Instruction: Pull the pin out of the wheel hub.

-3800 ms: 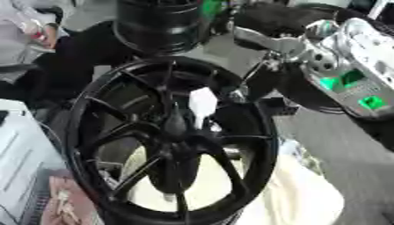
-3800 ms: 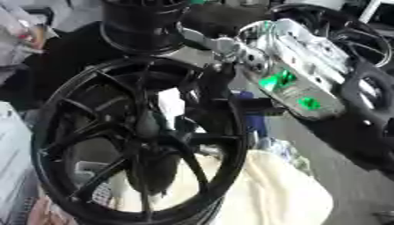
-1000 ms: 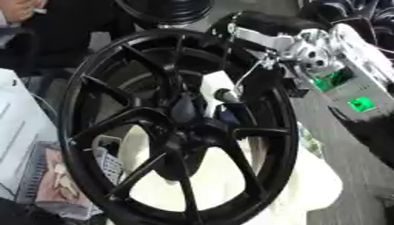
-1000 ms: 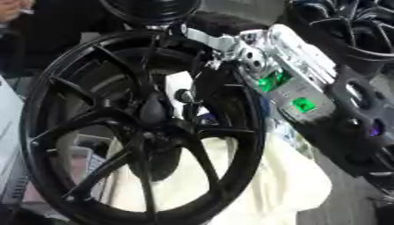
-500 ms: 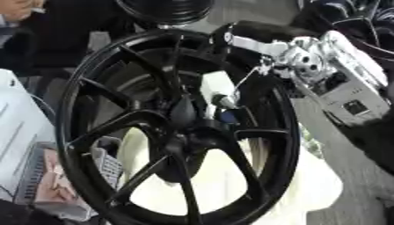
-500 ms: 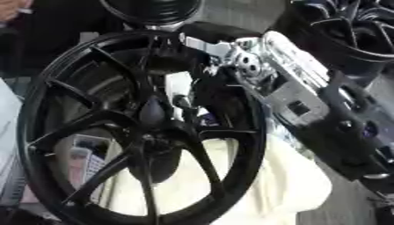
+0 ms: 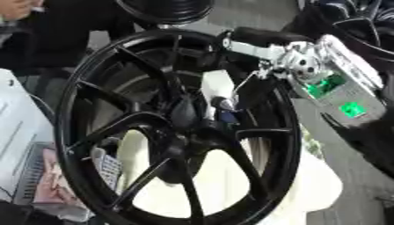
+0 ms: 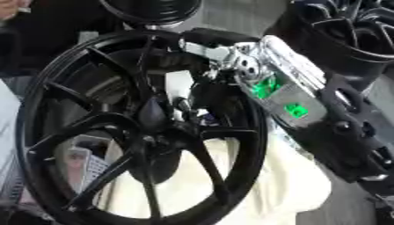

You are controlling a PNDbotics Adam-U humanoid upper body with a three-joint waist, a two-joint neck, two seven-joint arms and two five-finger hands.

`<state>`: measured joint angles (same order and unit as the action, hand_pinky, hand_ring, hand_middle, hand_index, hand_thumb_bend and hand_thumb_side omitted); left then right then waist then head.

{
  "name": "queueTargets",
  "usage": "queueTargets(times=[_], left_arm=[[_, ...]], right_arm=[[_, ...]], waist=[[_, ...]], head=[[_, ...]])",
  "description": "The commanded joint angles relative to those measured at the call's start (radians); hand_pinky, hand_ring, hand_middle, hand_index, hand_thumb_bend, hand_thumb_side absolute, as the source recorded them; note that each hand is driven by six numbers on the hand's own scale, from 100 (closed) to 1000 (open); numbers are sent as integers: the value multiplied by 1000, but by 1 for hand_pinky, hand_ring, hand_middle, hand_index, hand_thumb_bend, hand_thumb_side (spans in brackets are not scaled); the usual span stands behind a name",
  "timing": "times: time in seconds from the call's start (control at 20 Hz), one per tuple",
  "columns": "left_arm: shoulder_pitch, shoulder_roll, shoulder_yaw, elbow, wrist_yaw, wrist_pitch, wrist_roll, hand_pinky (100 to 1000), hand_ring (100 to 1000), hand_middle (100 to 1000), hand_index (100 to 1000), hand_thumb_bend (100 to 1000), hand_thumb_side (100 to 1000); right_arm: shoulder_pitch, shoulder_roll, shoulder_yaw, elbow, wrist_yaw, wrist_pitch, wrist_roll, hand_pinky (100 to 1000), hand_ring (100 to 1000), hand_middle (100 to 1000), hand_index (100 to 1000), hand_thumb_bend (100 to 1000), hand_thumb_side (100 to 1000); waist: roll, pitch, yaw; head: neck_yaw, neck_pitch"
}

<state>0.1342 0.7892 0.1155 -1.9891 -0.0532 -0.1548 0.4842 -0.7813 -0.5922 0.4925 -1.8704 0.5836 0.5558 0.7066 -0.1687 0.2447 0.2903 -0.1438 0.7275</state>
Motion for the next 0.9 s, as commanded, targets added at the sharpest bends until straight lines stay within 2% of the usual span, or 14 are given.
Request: queueTargets(times=[0.05,0.5,0.65,0.9], left_arm=[[-1,13,14,-11,-2,-1,2,892,761,656,841,100,549],[0,-1,11,-11,-4,-24,10,893,757,649,837,100,560],[1,-8,12,-11,-4,-29,13,893,756,647,835,100,564],[5,-19,11,-11,-24,-44,17,890,755,646,834,100,557]], right_arm=[[-6,-7,-14,13,-13,196,200,821,812,759,797,398,100],[-2,-5,-20,27,-25,199,200,806,778,699,747,375,100],[0,-5,-25,36,-27,205,200,797,758,647,715,367,100],[-4,-9,-38,22,-26,214,200,760,670,514,610,210,100]], waist=[[9,-11,2],[8,-9,5],[8,-7,5],[9,-8,4]], head=[[-3,-14],[-5,-16],[-7,-16],[-7,-15]])
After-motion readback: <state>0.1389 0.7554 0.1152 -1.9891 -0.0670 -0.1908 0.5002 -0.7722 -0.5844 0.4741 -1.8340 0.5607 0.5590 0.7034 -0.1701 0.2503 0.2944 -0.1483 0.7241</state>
